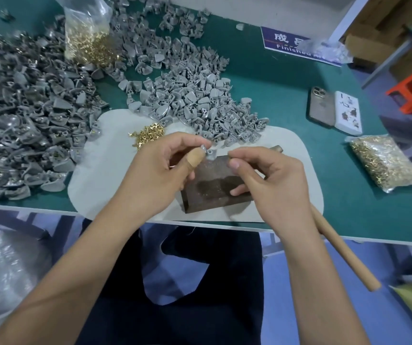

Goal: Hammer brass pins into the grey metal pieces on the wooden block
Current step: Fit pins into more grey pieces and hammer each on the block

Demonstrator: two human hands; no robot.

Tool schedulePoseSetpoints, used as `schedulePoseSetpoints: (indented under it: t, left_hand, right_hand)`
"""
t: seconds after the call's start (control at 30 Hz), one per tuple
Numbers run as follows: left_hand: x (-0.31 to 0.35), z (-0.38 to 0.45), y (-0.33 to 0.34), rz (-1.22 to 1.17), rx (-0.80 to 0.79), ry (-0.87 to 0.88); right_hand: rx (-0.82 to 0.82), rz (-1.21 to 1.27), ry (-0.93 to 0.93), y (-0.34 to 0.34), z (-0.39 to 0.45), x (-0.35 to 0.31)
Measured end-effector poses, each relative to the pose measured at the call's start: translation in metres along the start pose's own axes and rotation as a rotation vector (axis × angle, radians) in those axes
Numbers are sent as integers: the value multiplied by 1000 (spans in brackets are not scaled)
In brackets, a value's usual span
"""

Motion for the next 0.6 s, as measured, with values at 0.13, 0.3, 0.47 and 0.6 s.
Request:
schedulePoseSetpoints:
  t: [0.13,0.3,0.47,0.6]
  left_hand:
    - [-2,-12,-1,217,11,54]
    - [0,-20,-1,519,-2,167]
    - [-3,-22,-2,552,12,156]
    - [-3,-25,-3,558,41,163]
  right_hand:
    - [-39,-263,-117,6,-3,-12]
    - [-186,-593,-267,17,-3,-25]
    - [-285,-835,-265,29,-1,-33]
    - [-318,-937,-256,33,0,-40]
Point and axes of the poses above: each hand's wrist, its own z-axis towards the middle knuckle, its own y-axis out of the palm, x = y × z, the point moved 3 cm from there along z, towards the middle knuckle, and after that the axes turned 4 degrees about y, right-handed, at the moved point
